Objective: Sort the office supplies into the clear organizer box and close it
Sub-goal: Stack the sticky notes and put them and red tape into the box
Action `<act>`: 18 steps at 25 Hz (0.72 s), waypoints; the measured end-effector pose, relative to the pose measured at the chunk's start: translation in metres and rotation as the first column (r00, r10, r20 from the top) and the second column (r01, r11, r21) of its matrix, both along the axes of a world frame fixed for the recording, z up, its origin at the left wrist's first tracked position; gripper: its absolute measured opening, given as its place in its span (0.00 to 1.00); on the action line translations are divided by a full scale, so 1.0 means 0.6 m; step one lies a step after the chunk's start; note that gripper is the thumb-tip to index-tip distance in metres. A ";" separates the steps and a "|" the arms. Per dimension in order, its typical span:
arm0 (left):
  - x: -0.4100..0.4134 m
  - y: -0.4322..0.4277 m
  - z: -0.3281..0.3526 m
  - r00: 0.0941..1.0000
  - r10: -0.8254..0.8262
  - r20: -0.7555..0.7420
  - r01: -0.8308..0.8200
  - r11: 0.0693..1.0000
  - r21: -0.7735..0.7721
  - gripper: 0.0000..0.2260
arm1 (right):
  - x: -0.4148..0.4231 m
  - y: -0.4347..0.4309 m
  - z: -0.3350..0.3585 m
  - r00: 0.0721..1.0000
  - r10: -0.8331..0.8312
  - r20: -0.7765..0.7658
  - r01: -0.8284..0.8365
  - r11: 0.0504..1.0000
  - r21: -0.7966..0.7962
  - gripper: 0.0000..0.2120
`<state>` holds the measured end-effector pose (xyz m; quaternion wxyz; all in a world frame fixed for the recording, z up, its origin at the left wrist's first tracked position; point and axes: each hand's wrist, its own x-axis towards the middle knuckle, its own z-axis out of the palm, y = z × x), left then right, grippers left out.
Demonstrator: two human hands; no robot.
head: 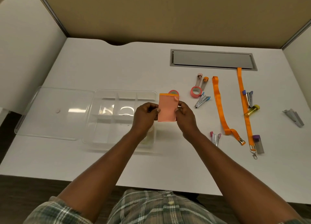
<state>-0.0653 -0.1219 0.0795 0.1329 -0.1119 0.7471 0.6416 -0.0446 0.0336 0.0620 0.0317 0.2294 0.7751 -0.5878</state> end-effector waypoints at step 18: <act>-0.128 -0.069 -0.056 1.000 0.000 -0.030 -0.018 0.805 -0.593 0.04 | -0.037 -0.091 -0.063 0.924 0.286 0.253 -0.368 0.843 0.392 0.26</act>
